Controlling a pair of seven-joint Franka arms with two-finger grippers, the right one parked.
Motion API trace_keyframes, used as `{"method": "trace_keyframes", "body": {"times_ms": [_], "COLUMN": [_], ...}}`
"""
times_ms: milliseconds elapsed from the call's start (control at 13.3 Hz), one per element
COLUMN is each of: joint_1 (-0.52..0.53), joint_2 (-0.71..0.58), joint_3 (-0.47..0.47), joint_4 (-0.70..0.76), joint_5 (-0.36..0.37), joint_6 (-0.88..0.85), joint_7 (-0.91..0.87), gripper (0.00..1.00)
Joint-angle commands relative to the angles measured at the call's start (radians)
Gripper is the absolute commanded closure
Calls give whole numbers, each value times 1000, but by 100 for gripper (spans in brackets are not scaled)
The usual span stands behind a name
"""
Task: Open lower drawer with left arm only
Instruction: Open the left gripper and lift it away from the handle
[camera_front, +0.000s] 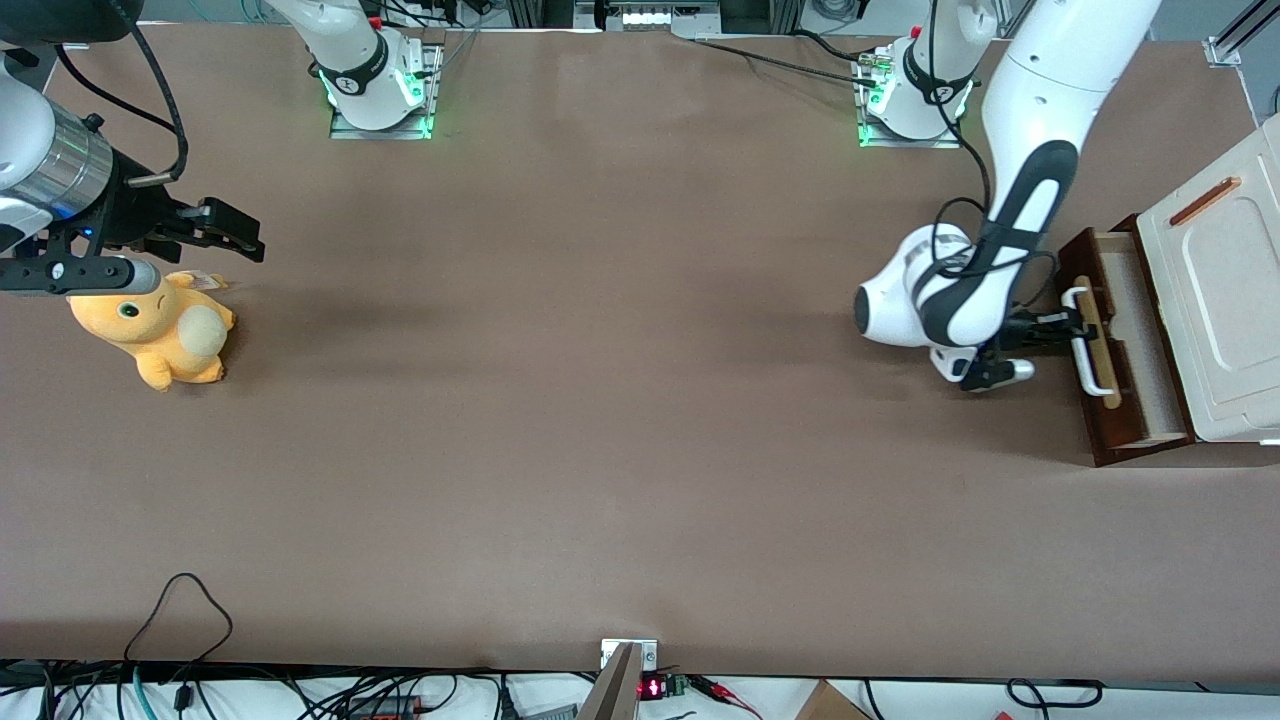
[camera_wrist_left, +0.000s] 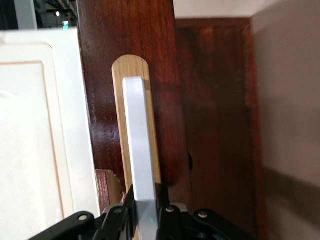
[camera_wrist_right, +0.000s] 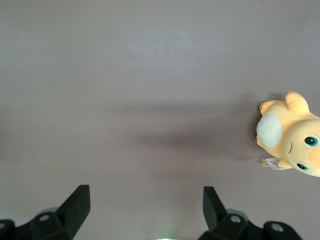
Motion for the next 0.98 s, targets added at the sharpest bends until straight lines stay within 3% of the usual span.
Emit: {"method": "trace_keyframes", "body": {"times_ms": [0,527,678,904], "joint_1": [-38,-40,-40,-40], "joint_2": [-5,-5,-4,-4], "joint_3": [-23,-44,-44,-44], "joint_4": [26,26,31,31], "joint_5": [-23,-49,-49,-51], "joint_6": [18,18,21,21], "joint_7": [40,40,44,44], "gripper": [100,100,94,94]}}
